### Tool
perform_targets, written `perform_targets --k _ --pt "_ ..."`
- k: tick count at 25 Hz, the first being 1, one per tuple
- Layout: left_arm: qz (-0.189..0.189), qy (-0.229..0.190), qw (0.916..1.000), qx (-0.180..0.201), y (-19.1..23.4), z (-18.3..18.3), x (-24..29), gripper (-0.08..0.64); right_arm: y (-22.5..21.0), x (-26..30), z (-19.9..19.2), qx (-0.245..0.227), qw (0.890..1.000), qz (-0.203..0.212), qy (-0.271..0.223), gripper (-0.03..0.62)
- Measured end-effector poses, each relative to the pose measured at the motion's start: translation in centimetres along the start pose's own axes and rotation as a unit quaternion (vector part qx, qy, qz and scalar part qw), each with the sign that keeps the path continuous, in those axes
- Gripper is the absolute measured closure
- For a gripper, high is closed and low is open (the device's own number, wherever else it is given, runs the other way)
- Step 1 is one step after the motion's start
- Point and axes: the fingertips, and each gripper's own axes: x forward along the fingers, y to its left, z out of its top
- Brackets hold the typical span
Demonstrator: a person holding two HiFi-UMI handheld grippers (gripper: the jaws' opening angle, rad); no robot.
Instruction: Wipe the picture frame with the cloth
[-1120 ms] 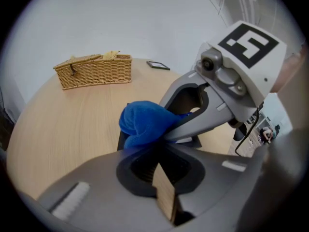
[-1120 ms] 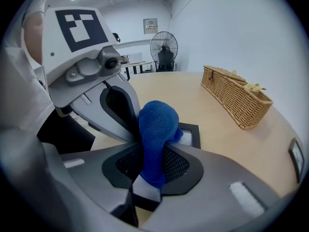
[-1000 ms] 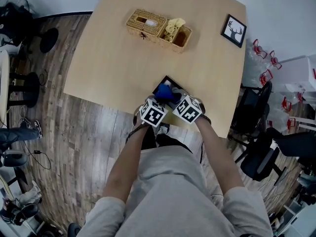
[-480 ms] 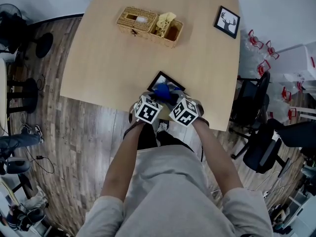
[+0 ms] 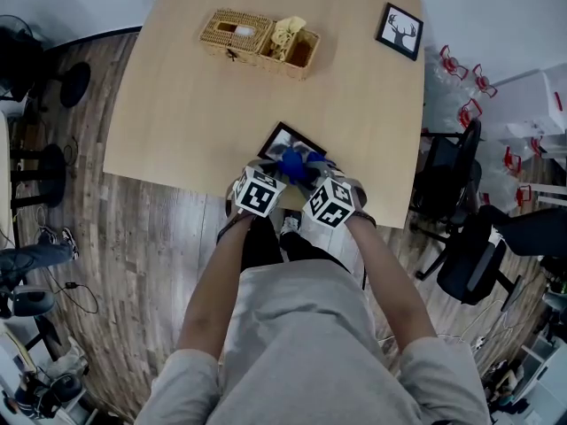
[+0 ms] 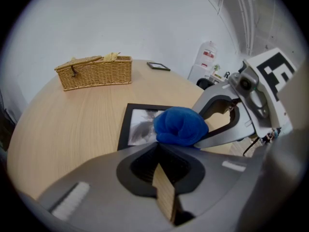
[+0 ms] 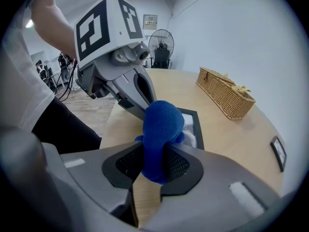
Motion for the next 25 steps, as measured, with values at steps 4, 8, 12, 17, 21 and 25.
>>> perform_targets --k 4,8,12,17,21,25 --pt "0.000 0.001 1.0000 -0.001 0.0 0.0 0.0 0.508 0.3 -0.3 -0.2 -0.023 1.000 -0.003 0.004 0.505" --pt "0.000 0.003 1.0000 -0.004 0.0 0.0 0.0 0.508 0.8 -0.6 -0.5 -0.056 0.998 -0.002 0.008 0.504" --pt "0.001 0.003 1.0000 -0.004 0.0 0.1 -0.1 0.508 0.9 -0.9 -0.7 -0.073 0.997 0.001 0.009 0.503" --pt "0.000 0.007 1.0000 0.001 -0.1 0.0 -0.1 0.508 0.5 -1.2 -1.3 -0.089 0.996 0.001 0.014 0.503" --pt "-0.001 0.009 1.0000 0.004 -0.1 0.0 -0.1 0.508 -0.8 -1.5 -1.9 -0.090 0.996 -0.016 0.019 0.503" --pt "-0.001 0.008 1.0000 0.003 0.0 0.0 -0.1 0.508 -2.8 -1.7 -2.5 -0.082 0.996 -0.034 0.030 0.503"
